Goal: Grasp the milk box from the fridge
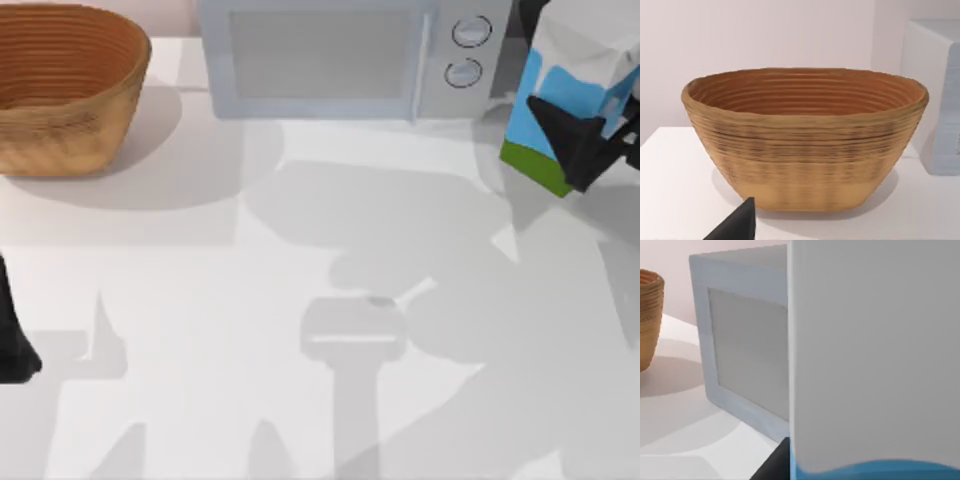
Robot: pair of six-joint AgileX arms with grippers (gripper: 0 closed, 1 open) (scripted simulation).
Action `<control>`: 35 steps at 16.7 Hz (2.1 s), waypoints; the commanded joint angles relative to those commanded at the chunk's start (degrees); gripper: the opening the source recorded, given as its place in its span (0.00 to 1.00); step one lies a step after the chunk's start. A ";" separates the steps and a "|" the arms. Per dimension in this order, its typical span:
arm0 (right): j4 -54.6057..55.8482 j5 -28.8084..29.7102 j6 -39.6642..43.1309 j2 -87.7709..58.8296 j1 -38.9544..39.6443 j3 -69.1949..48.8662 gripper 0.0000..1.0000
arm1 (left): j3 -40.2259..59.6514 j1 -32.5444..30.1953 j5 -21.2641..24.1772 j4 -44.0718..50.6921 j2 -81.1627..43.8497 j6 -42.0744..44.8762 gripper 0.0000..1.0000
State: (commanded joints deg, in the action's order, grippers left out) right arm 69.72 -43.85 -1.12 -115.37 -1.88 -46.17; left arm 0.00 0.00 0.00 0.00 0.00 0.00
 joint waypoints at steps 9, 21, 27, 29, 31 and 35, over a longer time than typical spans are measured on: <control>1.19 0.17 0.05 -3.21 1.43 -2.15 0.00 | 0.00 0.00 0.00 0.00 0.00 0.00 1.00; 2.86 5.26 0.24 -13.54 5.57 -10.64 0.08 | 0.00 0.00 0.00 0.00 0.00 0.00 1.00; 2.86 5.26 0.24 -13.54 5.57 -10.64 0.53 | 0.00 0.00 0.00 0.00 0.00 0.00 1.00; 2.86 5.26 0.24 -13.54 5.57 -10.64 0.68 | 0.00 0.00 0.00 0.00 0.00 0.00 1.00; 2.86 5.26 0.24 -13.54 5.57 -10.64 0.83 | 0.00 0.00 0.00 0.00 0.00 0.00 1.00; 2.86 5.26 0.24 -13.54 5.57 -10.64 1.00 | 0.00 0.00 0.00 0.00 0.00 0.00 1.00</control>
State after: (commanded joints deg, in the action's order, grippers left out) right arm 72.58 -38.59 -0.88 -128.91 3.69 -56.81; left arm 0.00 0.00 0.00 0.00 0.00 0.00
